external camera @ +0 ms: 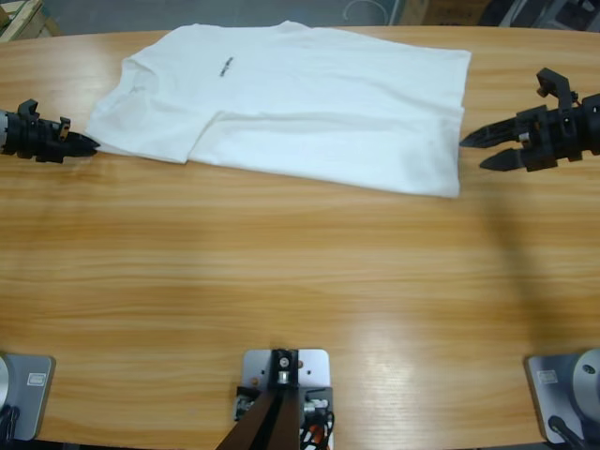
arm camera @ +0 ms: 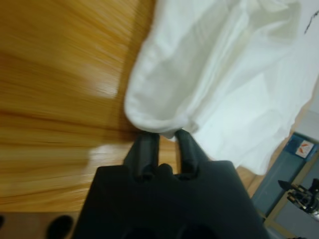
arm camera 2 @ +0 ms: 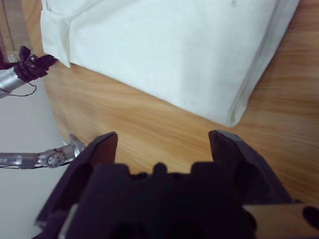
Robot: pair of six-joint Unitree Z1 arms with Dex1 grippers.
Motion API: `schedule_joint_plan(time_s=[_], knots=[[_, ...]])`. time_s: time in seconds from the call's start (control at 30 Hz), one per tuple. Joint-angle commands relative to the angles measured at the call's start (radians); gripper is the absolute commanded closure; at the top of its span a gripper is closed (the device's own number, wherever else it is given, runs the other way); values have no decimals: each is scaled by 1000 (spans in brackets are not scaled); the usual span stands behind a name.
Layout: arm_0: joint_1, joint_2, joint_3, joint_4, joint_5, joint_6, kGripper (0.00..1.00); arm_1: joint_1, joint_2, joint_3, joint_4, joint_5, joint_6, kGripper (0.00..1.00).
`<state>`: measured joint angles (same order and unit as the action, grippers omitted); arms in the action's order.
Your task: Fold clothes
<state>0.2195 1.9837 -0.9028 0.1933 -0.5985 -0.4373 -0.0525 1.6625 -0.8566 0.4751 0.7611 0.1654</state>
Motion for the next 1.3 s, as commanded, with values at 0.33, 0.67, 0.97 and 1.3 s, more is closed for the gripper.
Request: schedule_joint_plan(time_s=[0.33,0.67,0.97,1.3], knots=[[17,-69,62,-13,-67,51,447,8,33,16,-7,29,8,257],[43,-221,214,-52,-13,52,16,8,25,21,-7,38,5,257],[159,-215,209,-96,2,43,1,8,41,18,-7,43,3,257],[139,-55,182,-248,-60,7,0,8,68,13,-10,42,2,257]])
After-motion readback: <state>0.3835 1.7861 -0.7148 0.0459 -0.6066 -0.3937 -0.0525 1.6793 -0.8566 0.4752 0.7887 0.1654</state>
